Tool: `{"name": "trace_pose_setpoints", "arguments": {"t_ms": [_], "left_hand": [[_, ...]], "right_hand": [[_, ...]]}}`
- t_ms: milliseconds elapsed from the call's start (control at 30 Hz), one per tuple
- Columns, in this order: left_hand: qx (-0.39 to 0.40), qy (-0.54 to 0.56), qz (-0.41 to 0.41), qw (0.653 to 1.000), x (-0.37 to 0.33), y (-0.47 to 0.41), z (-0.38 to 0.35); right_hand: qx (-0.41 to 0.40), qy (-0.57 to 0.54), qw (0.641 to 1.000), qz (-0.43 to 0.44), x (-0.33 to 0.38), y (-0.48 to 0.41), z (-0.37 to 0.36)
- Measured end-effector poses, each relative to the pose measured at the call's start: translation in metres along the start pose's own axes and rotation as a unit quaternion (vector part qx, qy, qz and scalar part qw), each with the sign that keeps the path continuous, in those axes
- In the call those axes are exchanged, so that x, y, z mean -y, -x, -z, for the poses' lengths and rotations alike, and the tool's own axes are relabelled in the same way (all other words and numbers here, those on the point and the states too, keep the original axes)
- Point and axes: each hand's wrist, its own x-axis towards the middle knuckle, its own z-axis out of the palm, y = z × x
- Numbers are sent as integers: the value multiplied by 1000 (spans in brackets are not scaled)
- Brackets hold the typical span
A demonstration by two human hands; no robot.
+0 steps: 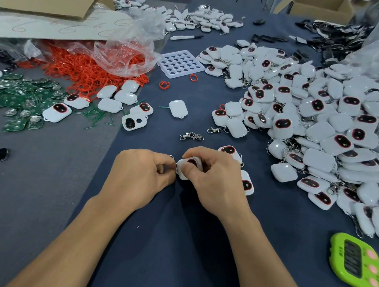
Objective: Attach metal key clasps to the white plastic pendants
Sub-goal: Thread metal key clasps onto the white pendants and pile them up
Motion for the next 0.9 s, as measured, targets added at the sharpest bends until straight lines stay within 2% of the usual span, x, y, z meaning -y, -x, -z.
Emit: {"name": "trace_pose_setpoints", "arguments": {"t_ms": [100, 233, 467, 633, 767, 900], "left_hand": [[-6, 23, 17, 1000, 0, 0, 0], [-24, 143, 51, 988, 3, -4, -2], [57, 294, 63, 952, 7, -14, 1], [71, 237, 45, 968, 10, -10, 2], [36, 159, 4, 987, 3, -6, 1], [18, 139, -9, 990, -1, -7, -1]], "right_hand": [[-22, -19, 999, -16, -1, 2, -3], [-43, -82, 994, -57, 3, -3, 4], [-9, -262, 954, -147, 7, -2, 15], [0, -266, 955, -133, 6, 0, 12], [-18, -262, 956, -132, 6, 0, 11], [-30, -302, 942, -141, 6, -2, 11]]}}
